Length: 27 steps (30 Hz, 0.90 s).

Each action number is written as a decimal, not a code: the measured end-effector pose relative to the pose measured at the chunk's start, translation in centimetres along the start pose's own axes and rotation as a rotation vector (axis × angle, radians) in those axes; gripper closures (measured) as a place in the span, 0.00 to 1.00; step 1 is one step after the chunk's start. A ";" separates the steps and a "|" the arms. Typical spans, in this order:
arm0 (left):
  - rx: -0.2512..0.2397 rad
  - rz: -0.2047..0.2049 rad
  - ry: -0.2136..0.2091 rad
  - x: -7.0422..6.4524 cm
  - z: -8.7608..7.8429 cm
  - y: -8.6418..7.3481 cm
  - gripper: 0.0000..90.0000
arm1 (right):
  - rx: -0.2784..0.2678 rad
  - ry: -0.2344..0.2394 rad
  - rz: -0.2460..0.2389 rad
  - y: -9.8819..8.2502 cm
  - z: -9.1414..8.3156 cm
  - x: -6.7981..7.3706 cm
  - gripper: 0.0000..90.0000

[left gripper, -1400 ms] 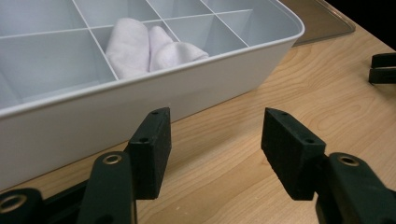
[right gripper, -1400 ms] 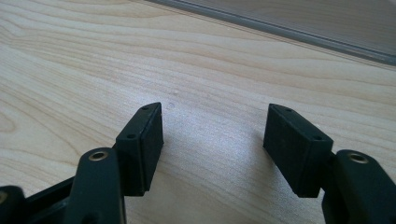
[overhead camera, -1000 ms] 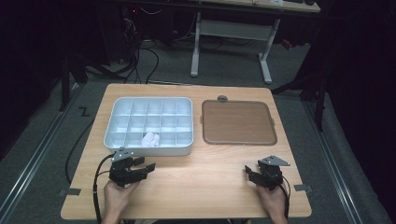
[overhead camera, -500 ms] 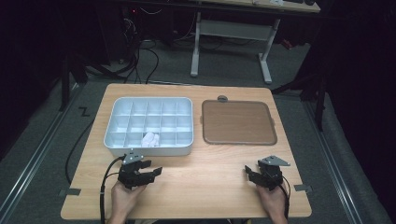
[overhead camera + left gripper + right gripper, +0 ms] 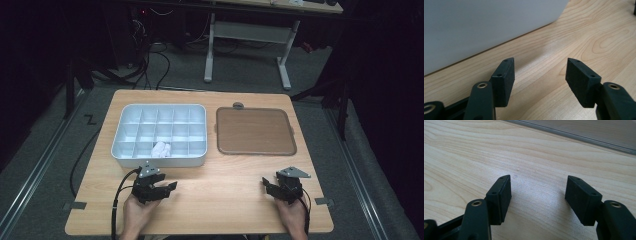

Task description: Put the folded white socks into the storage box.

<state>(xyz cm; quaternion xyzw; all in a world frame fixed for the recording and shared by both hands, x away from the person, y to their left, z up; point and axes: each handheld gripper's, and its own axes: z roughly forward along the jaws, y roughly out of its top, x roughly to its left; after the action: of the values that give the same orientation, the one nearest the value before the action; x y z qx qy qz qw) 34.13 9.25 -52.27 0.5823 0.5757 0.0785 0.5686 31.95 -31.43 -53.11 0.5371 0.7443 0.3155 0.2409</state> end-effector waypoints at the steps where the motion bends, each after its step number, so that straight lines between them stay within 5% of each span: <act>1: -0.004 0.003 0.006 0.0 0.1 -0.1 0.45 | -0.001 0.000 -0.001 0.0 0.0 0.0 0.43; 27: -0.055 0.166 0.097 0.6 2.3 -1.5 0.42 | 0.000 0.000 0.000 0.0 0.0 0.0 0.43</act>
<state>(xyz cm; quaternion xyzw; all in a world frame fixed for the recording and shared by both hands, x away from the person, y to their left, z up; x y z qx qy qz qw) 35.12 7.95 -54.54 0.6078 0.5499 0.1692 0.5473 31.95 -31.42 -53.11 0.5371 0.7442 0.3155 0.2410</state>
